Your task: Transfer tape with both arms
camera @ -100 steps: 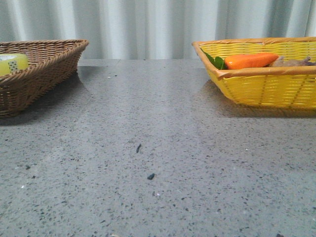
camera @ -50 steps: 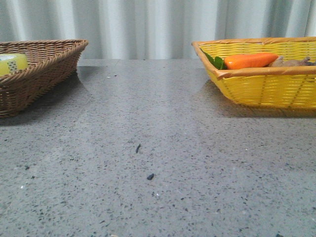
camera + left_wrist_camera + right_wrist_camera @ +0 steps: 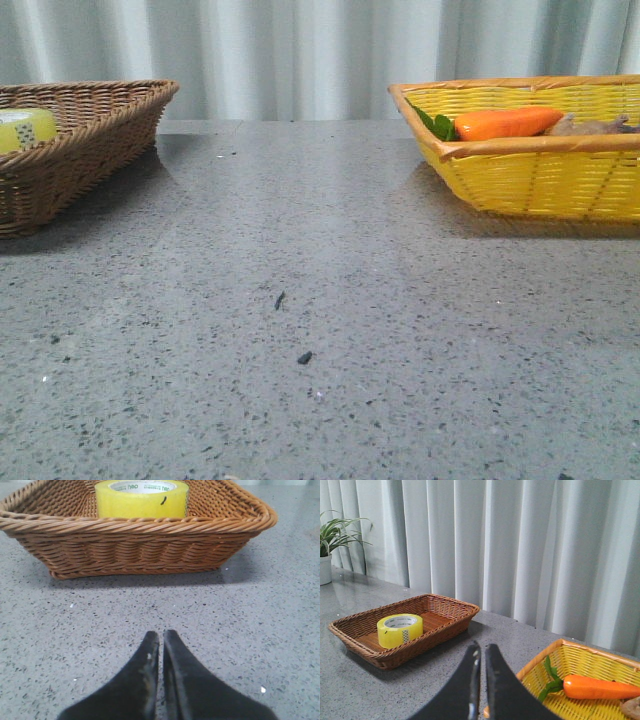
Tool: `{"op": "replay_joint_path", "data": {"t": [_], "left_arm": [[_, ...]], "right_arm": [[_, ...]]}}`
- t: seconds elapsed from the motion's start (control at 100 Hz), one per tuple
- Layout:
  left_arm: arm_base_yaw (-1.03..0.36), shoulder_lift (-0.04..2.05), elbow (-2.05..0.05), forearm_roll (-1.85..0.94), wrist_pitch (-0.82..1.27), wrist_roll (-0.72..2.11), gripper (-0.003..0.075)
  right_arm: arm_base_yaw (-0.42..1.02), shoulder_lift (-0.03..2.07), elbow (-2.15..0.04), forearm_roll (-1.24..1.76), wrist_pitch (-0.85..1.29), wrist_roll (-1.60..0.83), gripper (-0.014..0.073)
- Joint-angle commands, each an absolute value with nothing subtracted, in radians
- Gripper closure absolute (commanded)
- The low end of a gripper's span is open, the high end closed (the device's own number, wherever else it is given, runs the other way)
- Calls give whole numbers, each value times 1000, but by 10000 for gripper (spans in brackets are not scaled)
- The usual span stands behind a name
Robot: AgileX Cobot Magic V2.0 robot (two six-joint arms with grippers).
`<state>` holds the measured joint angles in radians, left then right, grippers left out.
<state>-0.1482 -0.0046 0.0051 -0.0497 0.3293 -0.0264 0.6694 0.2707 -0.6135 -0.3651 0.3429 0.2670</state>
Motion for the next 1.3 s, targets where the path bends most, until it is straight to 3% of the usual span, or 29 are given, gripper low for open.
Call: {"op": "replay_joint_path", "data": {"t": [0.0,0.22,0.44,0.53,0.92,1.29], "left_arm": [[-145,-34,13,-64,277,-35,741],[-145,-33,13,-64,277,-35,741],[-145,-33,13,-64,277,-35,741],[-145,-33,13,-64,277,-35,741],[-145,-33,13,-64,277,-35,741],[-145,-33,13,-64,277,-35,741]], "right_arm": [[666,277,-623,-385,264,261,635],[529,207,-394,-396,255,261,635],[228,116,-44,-265,-95,261,635],[134,86,37,-265,-114,261,635],[-20,-28,34,-233,311,261,635],[-20,-28,34,-233,305,261,635]]}}
